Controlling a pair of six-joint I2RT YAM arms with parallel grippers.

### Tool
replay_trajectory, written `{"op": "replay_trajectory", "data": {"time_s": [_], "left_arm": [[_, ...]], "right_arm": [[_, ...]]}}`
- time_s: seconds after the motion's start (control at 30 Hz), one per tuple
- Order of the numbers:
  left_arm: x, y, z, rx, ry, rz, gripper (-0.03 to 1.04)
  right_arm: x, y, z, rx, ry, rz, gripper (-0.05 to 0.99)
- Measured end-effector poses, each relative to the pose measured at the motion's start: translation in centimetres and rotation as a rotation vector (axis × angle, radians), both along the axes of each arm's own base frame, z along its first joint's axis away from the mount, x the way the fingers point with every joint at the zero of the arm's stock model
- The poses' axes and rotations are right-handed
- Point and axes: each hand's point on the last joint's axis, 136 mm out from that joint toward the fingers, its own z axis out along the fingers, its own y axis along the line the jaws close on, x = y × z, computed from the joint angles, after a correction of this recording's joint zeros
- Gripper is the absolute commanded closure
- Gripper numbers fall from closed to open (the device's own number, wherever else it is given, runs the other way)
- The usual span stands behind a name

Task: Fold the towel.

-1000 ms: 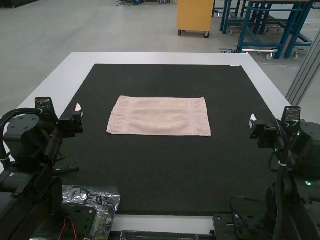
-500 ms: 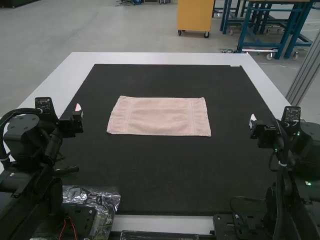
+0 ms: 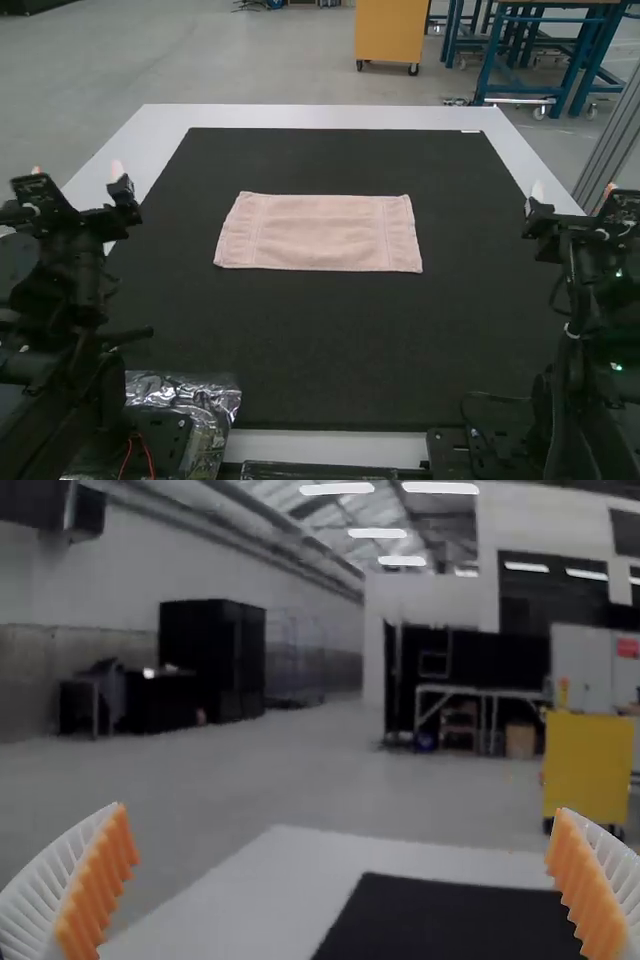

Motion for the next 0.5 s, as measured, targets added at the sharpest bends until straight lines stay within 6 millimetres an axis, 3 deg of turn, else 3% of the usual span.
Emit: {"op": "replay_trajectory", "data": {"time_s": [0.1, 0.3, 0.5], "left_arm": [[-1.3, 1.5, 1.1, -0.012, -0.052, 0.103, 0.10], [-1.9, 2.4, 1.3, 0.014, -0.040, 0.181, 0.07], [-1.5, 1.6, 1.4, 0.145, 0.010, 0.182, 0.06]], "right_arm": [[-0.8, -1.4, 1.5, 0.011, -0.069, -0.084, 0.02], [-1.0, -2.9, 1.1, -0.034, -0.039, -0.195, 0.02], [-0.8, -1.8, 1.3, -0.213, -0.017, -0.195, 0.03]]}}
